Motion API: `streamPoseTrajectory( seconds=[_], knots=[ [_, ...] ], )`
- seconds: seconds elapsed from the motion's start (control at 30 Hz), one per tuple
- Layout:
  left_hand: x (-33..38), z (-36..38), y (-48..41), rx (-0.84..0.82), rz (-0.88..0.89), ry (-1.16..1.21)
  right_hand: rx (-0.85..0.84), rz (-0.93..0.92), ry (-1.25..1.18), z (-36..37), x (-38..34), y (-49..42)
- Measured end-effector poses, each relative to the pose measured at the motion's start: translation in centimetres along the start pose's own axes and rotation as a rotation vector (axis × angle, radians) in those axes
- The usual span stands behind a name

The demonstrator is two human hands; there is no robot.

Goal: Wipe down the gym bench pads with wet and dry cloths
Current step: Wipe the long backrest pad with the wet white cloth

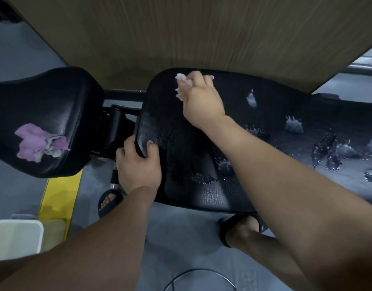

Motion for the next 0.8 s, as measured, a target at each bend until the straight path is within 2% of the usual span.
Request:
streamPoseTrajectory(
  seconds=[0.1, 0.3, 0.43, 0.63, 0.73, 0.8],
  knots=[
    [0.0, 0.0, 0.0, -0.005, -0.005, 0.002, -0.011, -0.033, 0.027, -0.9, 1.7, -0.7],
    [-0.2, 0.0, 0.0, -0.005, -0.008, 0.007, 0.089, 0.22, 0.064, -4.1, 12.0, 1.6],
    [-0.4, 0.1, 0.0, -0.016, -0.022, 0.009, 0.119, 0.304, 0.042, -4.3, 12.0, 2.3],
    [0.1, -0.2, 0.1, -0.021, -0.014, 0.016, 0.046, 0.013, -0.019, -2.4, 2.8, 9.6],
    [0.0, -0.2, 0.2, -0.022, -0.009, 0.023, -0.049, -0.111, -0.123, -1.0, -1.1, 15.7],
    [0.0, -0.2, 0.2, -0.024, -0.01, 0.025, -0.086, -0.235, -0.109, -1.3, -2.3, 17.7]
  ],
)
Point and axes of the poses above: each hand's wrist, its own y-axis away from the middle knuckle, its own z-axis out of the palm, x = y × z, the point moved 10 cm from there along -y, towards the middle knuckle, and after that the axes turned 1 degree about -y, right-handed, at the moved point
